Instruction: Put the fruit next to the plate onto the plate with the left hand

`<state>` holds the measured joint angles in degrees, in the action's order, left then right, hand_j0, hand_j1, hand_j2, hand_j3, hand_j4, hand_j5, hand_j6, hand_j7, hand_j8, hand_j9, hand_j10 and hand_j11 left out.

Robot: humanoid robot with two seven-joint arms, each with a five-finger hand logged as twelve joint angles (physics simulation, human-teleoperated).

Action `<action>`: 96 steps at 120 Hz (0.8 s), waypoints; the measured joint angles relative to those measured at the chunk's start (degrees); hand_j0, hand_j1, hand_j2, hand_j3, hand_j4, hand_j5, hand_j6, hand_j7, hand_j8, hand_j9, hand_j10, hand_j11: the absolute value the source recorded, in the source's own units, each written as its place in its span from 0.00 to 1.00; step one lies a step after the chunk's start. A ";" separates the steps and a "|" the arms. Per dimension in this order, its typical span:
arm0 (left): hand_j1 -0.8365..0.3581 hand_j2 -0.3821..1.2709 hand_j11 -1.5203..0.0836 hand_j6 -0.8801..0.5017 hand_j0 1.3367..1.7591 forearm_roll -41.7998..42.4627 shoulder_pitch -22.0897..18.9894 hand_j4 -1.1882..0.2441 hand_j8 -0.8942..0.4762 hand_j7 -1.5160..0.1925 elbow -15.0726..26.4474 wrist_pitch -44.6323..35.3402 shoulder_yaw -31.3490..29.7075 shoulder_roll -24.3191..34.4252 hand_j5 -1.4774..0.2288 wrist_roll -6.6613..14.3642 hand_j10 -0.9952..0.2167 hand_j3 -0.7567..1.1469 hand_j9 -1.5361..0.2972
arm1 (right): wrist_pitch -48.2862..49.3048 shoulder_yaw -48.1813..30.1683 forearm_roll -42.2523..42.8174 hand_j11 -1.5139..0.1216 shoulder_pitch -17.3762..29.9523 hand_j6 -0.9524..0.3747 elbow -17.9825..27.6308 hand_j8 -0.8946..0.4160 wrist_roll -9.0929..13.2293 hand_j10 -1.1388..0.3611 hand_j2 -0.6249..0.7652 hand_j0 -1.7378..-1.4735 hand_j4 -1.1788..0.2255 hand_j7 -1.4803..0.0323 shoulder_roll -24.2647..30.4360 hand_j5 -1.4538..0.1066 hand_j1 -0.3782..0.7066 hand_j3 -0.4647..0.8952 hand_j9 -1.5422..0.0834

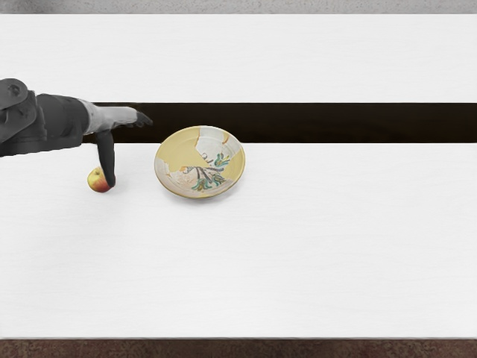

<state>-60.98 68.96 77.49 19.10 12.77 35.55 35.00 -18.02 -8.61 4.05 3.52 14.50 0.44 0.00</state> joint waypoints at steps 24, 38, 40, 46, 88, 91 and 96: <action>0.88 0.25 0.85 0.55 0.76 -3.75 -0.10 0.75 0.56 0.80 0.02 -5.69 -7.97 -1.22 0.78 0.00 0.72 0.40 0.76 | 0.00 0.00 0.00 0.93 0.00 0.72 0.00 0.68 0.00 0.76 0.45 0.30 0.84 0.98 0.00 0.93 0.03 0.34 0.95; 0.86 0.25 0.84 0.53 0.76 -7.38 -0.14 0.73 0.55 0.78 -0.15 -8.04 -10.10 -1.04 0.76 0.00 0.71 0.40 0.74 | 0.00 0.00 0.00 0.93 0.00 0.72 0.00 0.68 0.00 0.76 0.45 0.30 0.84 0.98 0.00 0.93 0.03 0.34 0.95; 0.86 0.25 0.84 0.53 0.76 -7.70 -0.16 0.73 0.55 0.78 -0.23 -8.21 -10.31 -1.08 0.76 0.00 0.70 0.40 0.74 | 0.00 0.00 0.00 0.93 0.00 0.72 0.00 0.68 0.00 0.76 0.45 0.30 0.84 0.98 0.00 0.93 0.03 0.34 0.95; 0.85 0.25 0.83 0.53 0.76 -8.42 -0.12 0.73 0.54 0.78 -0.86 -8.57 -11.43 -1.41 0.76 0.00 0.70 0.40 0.74 | 0.00 0.00 0.00 0.93 0.00 0.72 0.00 0.68 0.00 0.76 0.45 0.30 0.84 0.98 0.00 0.93 0.03 0.34 0.95; 0.66 0.27 0.68 0.39 0.76 -8.94 -0.31 0.59 0.40 0.63 -1.96 -8.93 -13.32 -2.59 0.61 0.00 0.54 0.40 0.60 | 0.00 0.00 0.00 0.93 0.00 0.72 0.00 0.68 0.00 0.76 0.45 0.30 0.84 0.98 0.00 0.93 0.03 0.34 0.95; 0.65 0.27 0.67 0.38 0.76 -8.92 -0.31 0.59 0.40 0.62 -1.97 -8.93 -13.33 -2.59 0.60 0.00 0.53 0.40 0.59 | 0.00 0.00 0.00 0.93 0.00 0.72 0.00 0.68 0.00 0.76 0.45 0.30 0.84 0.98 0.00 0.93 0.03 0.34 0.95; 0.63 0.28 0.65 0.37 0.76 -8.90 -0.26 0.57 0.38 0.61 -1.98 -8.92 -13.35 -2.59 0.59 0.00 0.52 0.40 0.58 | 0.00 0.00 0.00 0.93 0.00 0.72 0.00 0.68 0.00 0.76 0.45 0.30 0.84 0.98 0.00 0.93 0.03 0.34 0.95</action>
<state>-69.87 68.69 75.51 10.17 -0.58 32.96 35.00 -18.02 -8.61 4.05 3.51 14.50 0.44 0.00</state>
